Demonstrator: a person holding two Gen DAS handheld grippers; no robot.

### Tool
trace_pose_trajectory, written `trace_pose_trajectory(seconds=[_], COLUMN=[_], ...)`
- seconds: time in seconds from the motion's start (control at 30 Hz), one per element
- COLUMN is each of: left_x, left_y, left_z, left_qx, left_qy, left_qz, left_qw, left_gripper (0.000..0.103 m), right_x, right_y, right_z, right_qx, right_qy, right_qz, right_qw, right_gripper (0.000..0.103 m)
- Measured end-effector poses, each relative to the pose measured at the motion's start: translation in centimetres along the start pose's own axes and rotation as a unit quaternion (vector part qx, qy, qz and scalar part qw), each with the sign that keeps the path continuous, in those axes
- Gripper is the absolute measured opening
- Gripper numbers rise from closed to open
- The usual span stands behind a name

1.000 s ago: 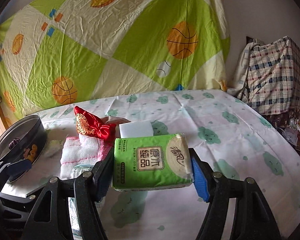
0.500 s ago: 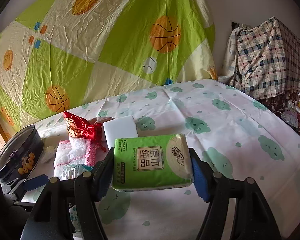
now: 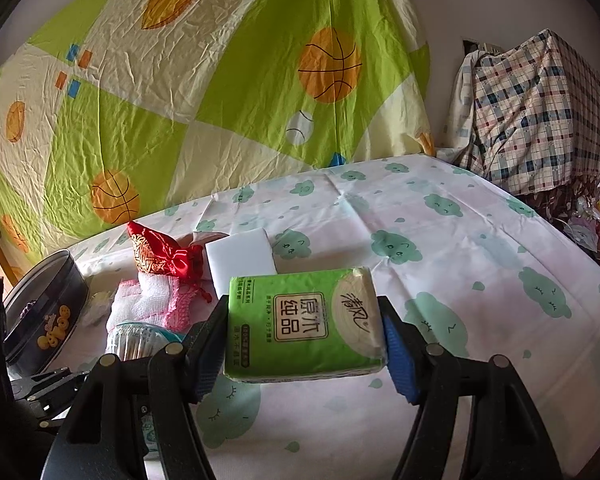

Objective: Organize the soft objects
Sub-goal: 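Grasp the cotton swab bag with the left gripper and lift it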

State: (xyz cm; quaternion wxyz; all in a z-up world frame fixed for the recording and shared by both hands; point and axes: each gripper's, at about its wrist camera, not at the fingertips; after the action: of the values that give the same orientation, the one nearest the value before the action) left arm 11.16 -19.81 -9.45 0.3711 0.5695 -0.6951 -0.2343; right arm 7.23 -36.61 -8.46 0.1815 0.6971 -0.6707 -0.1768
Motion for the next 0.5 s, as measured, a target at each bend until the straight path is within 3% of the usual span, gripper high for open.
trace_pose_trajectory(seconds=[0.3,0.5], left_x=[-2.6,-4.8], left_y=[3.2,4.2], left_z=[0.2,-0.1], left_qx=[0.071,0.105], left_qy=[-0.005,0.007], left_qz=[0.024,0.007], left_qw=[0.9972,0.9945], left_gripper=[0.026,0.026], right_x=[-0.5,-1.4], right_y=[1.3,1.7], right_z=[0.2,0.1], right_qx=[0.04,0.051], right_qy=[0.009,0.013], right_qz=[-0.008,-0.007], right_qw=[0.999,0.999], right_gripper=[0.07,0.07])
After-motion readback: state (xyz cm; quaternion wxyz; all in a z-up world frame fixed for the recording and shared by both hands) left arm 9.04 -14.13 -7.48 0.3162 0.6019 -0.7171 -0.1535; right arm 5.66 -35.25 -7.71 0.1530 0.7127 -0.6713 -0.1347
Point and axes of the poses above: each gripper's, at about its wrist camera, not at the fingertips, and y roughly against the way its jaws point, x to its right, z to its underside, and after that the axes turned 13 degrees about y, right-handed
